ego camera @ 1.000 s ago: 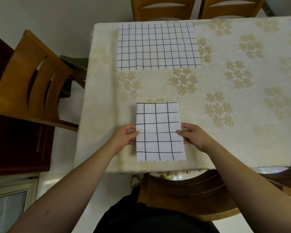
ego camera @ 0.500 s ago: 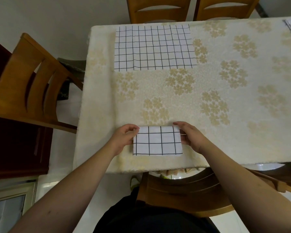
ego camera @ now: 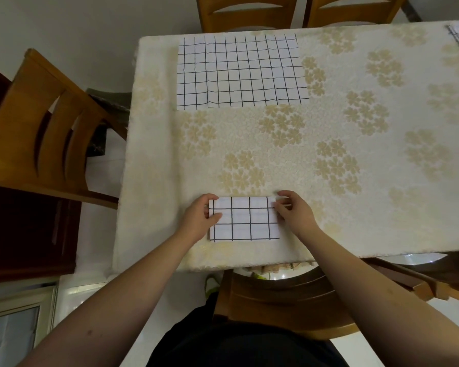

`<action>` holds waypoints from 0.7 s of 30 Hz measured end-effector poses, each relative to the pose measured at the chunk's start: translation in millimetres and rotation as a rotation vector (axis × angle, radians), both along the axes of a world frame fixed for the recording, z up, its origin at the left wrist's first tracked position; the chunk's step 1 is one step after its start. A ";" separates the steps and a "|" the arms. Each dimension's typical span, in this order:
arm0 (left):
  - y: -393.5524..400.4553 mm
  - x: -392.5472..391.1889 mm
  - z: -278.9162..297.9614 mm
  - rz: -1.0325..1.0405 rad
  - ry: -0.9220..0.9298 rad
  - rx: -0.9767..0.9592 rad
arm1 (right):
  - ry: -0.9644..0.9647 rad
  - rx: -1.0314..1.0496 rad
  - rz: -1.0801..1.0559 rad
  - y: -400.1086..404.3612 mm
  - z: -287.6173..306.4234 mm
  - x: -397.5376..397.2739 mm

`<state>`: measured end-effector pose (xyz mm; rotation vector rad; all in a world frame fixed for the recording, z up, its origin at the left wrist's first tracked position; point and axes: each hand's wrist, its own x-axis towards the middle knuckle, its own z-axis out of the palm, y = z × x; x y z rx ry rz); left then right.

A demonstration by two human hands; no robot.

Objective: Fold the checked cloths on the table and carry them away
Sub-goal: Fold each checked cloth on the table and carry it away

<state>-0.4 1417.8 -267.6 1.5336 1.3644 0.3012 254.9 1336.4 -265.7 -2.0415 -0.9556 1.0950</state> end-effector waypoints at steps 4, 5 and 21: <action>-0.9 -4.5 -6.6 -0.080 0.202 0.382 | -0.211 0.068 0.016 -1.5 -2.1 -5.3; -1.6 -4.9 -7.2 -0.138 0.231 0.460 | -0.266 0.088 0.037 -2.4 -2.8 -9.2; -11.7 -1.5 -42.7 -0.718 0.648 0.635 | -0.738 0.109 0.703 -3.8 -48.5 -64.1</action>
